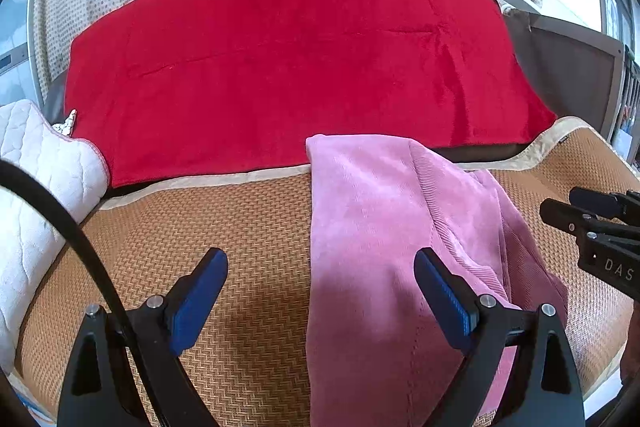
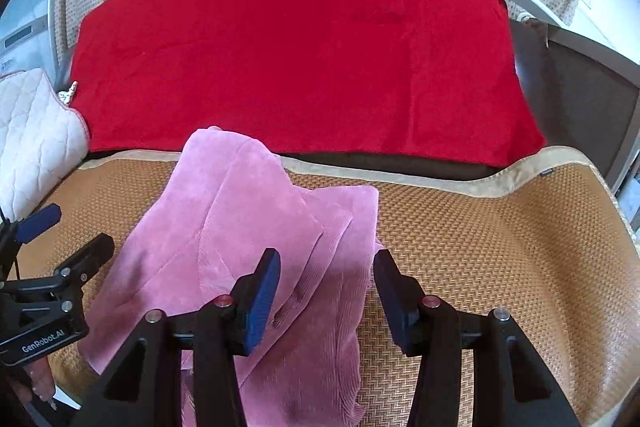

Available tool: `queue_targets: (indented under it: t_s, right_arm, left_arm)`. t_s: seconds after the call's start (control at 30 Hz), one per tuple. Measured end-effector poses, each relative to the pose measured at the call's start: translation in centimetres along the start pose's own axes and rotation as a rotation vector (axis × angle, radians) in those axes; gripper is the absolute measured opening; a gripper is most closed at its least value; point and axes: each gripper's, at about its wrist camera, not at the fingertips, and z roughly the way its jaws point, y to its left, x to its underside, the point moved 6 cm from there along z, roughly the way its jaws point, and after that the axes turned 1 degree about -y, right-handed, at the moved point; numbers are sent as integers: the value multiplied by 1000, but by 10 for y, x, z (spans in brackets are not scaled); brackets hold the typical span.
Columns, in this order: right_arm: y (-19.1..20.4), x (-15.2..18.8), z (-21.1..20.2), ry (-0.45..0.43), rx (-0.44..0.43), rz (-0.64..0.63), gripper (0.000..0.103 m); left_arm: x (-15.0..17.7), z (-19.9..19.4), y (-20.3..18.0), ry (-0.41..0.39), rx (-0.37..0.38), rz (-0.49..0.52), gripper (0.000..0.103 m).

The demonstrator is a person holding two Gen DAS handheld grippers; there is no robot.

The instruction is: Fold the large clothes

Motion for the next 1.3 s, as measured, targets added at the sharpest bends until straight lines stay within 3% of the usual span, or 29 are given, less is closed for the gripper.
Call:
queue_targets:
  t_s: [0.8, 0.97, 1.13, 1.3]
  right_arm:
    - [-9, -4, -2, -2, 23, 0, 53]
    - [-7, -1, 2, 14, 22, -7, 53]
    - [-14, 12, 27, 116, -84, 86, 53]
    - [-26, 18, 49, 168, -223, 244, 53]
  left_arm:
    - [1, -5, -7, 2, 2, 5, 94]
    - [5, 1, -10, 36, -2, 23, 94]
    - [21, 24, -12, 145, -13, 60, 94]
    - [17, 25, -6, 118, 6, 21, 94]
